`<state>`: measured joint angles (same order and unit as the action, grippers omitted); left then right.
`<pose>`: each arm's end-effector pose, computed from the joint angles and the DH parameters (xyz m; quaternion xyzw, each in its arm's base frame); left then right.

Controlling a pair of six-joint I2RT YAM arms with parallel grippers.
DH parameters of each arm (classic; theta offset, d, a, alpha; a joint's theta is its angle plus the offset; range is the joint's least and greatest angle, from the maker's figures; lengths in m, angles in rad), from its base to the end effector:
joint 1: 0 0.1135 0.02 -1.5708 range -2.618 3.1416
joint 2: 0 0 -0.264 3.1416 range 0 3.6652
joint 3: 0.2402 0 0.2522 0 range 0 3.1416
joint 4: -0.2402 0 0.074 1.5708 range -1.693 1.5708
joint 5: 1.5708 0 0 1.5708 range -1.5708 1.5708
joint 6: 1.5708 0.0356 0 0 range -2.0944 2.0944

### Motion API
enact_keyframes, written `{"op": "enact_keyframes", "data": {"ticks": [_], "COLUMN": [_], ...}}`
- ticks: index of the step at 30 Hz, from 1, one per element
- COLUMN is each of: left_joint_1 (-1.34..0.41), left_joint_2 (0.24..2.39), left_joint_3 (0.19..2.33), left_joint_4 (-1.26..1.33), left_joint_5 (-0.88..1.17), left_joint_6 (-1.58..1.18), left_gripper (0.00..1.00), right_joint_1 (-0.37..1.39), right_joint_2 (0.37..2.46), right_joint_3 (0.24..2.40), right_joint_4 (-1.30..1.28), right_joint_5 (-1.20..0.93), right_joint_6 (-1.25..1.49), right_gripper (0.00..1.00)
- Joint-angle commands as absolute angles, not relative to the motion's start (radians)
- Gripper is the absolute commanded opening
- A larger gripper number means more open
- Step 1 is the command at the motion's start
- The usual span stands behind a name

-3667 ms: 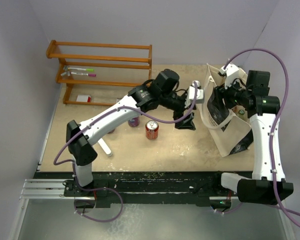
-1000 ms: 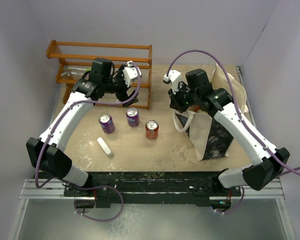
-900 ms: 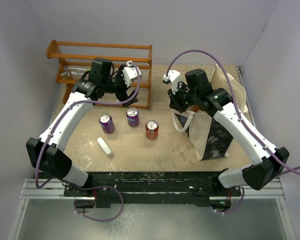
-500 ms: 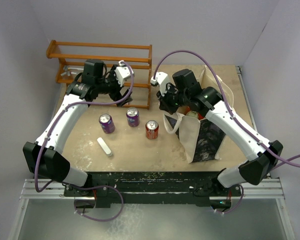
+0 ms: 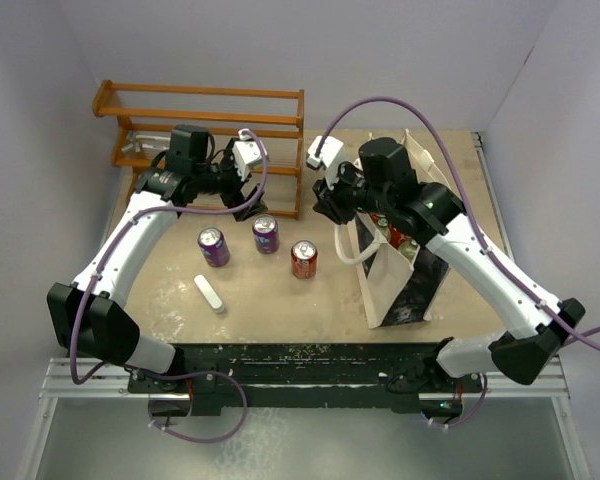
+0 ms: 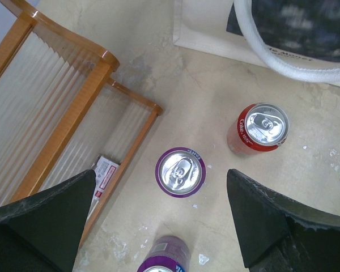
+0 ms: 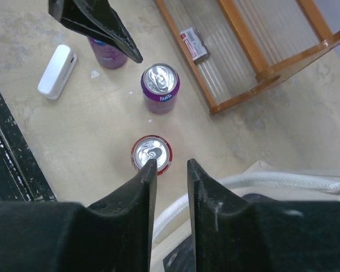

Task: Place the beverage into the canvas bag
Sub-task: Move the canvas bag to the center of the board, then pick up the drink from the center of the board.

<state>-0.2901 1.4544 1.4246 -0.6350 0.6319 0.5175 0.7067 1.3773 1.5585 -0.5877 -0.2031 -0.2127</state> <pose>0.2976 -0.1108 0.3650 0.4609 0.7325 -0.2304 0.4450 0.2230 0.1998 0.4327 -0.4186 0.7200 0.2158 0.5097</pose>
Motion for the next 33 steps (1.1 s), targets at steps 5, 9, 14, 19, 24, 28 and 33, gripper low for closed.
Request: {"op": "enact_keyframes", "data": {"ticks": [5, 9, 14, 19, 24, 28, 33], "left_joint_1": [-0.284, -0.285, -0.284, -0.292, -0.396, -0.515, -0.586], "left_joint_2": [1.423, 1.424, 1.423, 1.422, 1.451, 1.528, 1.624], "left_joint_3": [1.39, 1.381, 1.374, 1.375, 1.364, 1.369, 1.39], "left_joint_4": [-0.583, -0.577, -0.581, -0.614, -0.669, -0.733, -0.779], "left_joint_5": [0.692, 0.69, 0.682, 0.708, 0.657, 0.601, 0.59], "left_joint_6": [0.537, 0.535, 0.529, 0.549, 0.681, 0.783, 0.825], "left_gripper": [0.98, 0.98, 0.97, 0.97, 0.98, 0.99, 0.99], "right_joint_1": [0.705, 0.696, 0.68, 0.617, 0.469, 0.337, 0.181], "right_joint_2": [1.299, 1.28, 1.258, 1.237, 1.204, 1.175, 1.122], "right_joint_3": [1.526, 1.539, 1.571, 1.568, 1.571, 1.578, 1.563], "right_joint_4": [-0.544, -0.557, -0.599, -0.606, -0.602, -0.606, -0.605], "right_joint_5": [-0.204, -0.205, -0.273, -0.322, -0.42, -0.507, -0.592], "right_joint_6": [-0.271, -0.294, -0.343, -0.349, -0.305, -0.26, -0.227], "right_gripper": [0.42, 0.48, 0.54, 0.58, 0.62, 0.66, 0.7]}}
